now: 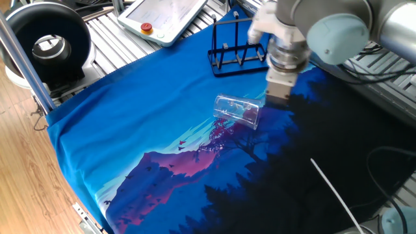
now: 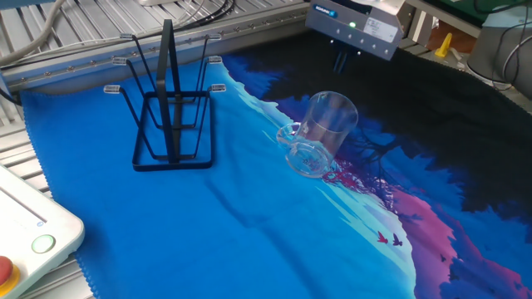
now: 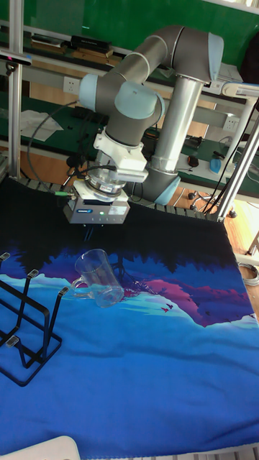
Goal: Put the cup on the cup rack
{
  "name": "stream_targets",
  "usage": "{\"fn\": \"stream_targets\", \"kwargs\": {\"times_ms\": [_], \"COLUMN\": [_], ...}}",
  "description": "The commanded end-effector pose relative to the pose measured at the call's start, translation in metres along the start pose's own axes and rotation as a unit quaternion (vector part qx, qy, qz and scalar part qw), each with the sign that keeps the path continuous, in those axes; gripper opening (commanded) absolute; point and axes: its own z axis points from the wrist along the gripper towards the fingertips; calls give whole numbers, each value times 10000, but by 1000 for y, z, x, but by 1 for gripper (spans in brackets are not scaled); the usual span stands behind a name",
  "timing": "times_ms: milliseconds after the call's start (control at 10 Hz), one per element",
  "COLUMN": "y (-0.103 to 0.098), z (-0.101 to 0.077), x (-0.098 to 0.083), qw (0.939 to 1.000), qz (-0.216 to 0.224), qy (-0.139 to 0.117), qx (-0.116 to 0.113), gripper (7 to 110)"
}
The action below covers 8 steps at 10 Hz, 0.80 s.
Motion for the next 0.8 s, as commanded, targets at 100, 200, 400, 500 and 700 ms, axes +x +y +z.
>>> {"fn": "stream_targets", "kwargs": {"times_ms": [100, 200, 400, 500, 700], "y": [1, -2, -9, -13, -13], "z": [-3, 0, 4, 7, 15], "x": [-52, -54, -45, -41, -42], "qw": [9993, 9992, 9995, 9995, 9995], "qz": [-7, -24, -56, -73, -107], "qy": [-373, -372, -228, -203, -238], "qx": [83, 117, 207, 237, 171], "gripper": [7, 7, 7, 7, 7]}}
